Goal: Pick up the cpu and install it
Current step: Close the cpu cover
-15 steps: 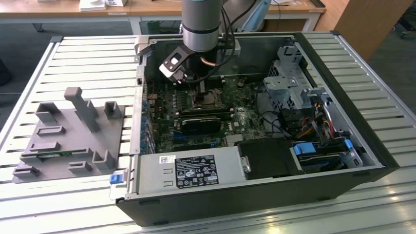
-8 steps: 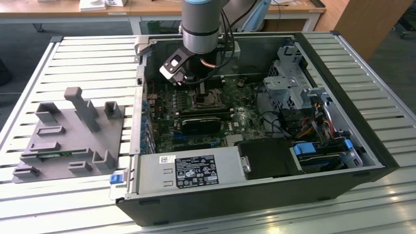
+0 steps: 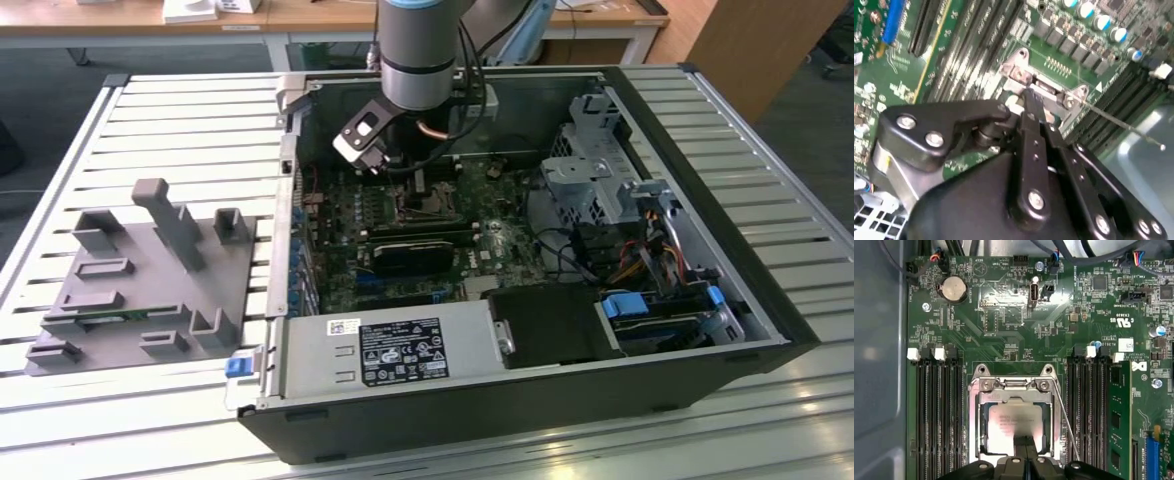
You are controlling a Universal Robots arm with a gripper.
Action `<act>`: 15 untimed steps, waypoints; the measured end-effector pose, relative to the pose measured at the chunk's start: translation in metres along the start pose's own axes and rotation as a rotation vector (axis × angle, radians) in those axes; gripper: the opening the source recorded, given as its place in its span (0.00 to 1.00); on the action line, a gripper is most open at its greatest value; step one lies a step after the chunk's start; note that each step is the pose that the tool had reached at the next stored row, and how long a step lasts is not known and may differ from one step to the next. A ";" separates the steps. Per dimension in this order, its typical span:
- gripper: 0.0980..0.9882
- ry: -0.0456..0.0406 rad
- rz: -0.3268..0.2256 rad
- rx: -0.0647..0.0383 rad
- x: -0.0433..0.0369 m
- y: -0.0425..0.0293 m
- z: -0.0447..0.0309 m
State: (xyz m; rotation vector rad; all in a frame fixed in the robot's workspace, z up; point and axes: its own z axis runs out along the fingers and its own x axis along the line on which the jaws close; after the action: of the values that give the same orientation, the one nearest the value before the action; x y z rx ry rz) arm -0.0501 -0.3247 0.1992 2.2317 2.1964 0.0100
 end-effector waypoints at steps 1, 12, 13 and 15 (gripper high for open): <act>0.01 0.0019 0.000 -0.001 0.0005 0.0003 -0.0016; 0.01 0.0003 0.000 0.000 0.0003 0.0105 -0.0124; 0.01 0.0004 0.000 0.000 0.0003 0.0116 -0.0124; 0.01 0.0005 0.000 0.000 0.0004 0.0133 -0.0123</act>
State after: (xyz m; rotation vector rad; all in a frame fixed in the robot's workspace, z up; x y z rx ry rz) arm -0.0369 -0.3245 0.2117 2.2322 2.1968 0.0100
